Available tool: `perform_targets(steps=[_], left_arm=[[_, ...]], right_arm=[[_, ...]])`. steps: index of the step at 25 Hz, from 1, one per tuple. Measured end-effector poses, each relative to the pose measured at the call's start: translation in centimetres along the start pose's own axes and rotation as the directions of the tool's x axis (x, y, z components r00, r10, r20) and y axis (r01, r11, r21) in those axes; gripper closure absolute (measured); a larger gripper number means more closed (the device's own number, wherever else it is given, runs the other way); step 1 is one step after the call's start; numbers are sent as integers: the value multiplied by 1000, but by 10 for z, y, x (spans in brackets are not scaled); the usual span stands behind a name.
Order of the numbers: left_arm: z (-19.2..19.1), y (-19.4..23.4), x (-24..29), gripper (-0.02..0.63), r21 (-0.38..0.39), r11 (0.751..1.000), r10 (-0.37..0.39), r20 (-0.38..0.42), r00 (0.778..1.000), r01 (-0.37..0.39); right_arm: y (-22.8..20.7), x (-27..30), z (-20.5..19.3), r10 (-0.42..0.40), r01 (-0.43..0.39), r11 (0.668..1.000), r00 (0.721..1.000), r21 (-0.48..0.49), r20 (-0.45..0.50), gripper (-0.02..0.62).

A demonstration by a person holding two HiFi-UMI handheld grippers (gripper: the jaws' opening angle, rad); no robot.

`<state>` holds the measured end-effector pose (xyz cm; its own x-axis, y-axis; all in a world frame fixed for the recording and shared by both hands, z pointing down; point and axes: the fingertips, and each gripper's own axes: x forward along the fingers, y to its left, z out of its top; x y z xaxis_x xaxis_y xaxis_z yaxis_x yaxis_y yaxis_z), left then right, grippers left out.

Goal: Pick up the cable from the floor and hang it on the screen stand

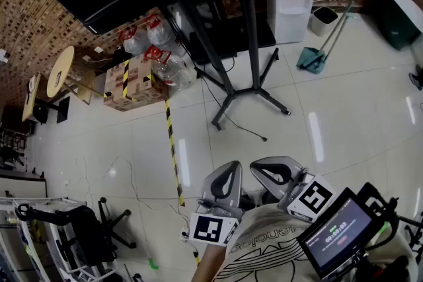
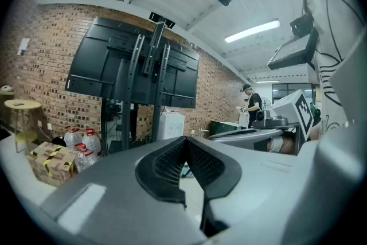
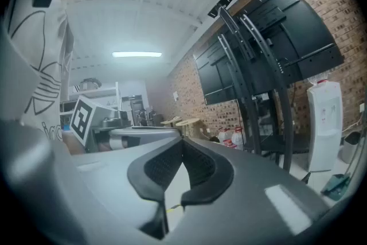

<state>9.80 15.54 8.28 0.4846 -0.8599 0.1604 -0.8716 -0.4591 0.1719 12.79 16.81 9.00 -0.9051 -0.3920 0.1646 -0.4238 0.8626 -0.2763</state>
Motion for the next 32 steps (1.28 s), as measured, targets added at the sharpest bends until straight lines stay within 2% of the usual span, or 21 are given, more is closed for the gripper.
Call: perform_targets(steps=[3, 6, 9, 15, 18, 21, 24, 29, 32], left_arm=[[-6, 27, 5, 589, 11, 1000, -9, 15, 1000, 9], [-17, 53, 4, 589, 17, 999, -38, -15, 999, 38], [-31, 79, 8, 589, 8, 997, -70, -39, 997, 70], [-87, 157, 21, 589, -5, 994, -112, -111, 987, 112], [-138, 187, 40, 588, -37, 994, -112, -175, 978, 108], [-196, 202, 65, 588, 18, 991, -122, -226, 966, 130], [-267, 209, 89, 588, 53, 987, -130, -316, 940, 154], [-385, 212, 150, 588, 24, 976, -198, -299, 934, 214], [-467, 218, 184, 588, 55, 963, -228, -349, 909, 262]], right_arm=[[-13, 24, -13, -9, 8, 999, 1000, -38, -19, 592], [-17, 52, -21, -10, 9, 1000, 999, -17, -37, 592], [-26, 80, -29, -27, 26, 1000, 995, -7, -95, 592], [-63, 141, -77, -107, 108, 994, 973, -7, -204, 592], [-93, 159, -126, -108, 107, 994, 953, -18, -282, 592], [-128, 173, -184, -94, 101, 995, 943, 5, -320, 592], [-168, 179, -248, -104, 115, 993, 938, 14, -332, 592], [-233, 182, -372, -111, 135, 990, 922, 39, -372, 592], [-277, 183, -452, -137, 153, 988, 916, 13, -376, 592]])
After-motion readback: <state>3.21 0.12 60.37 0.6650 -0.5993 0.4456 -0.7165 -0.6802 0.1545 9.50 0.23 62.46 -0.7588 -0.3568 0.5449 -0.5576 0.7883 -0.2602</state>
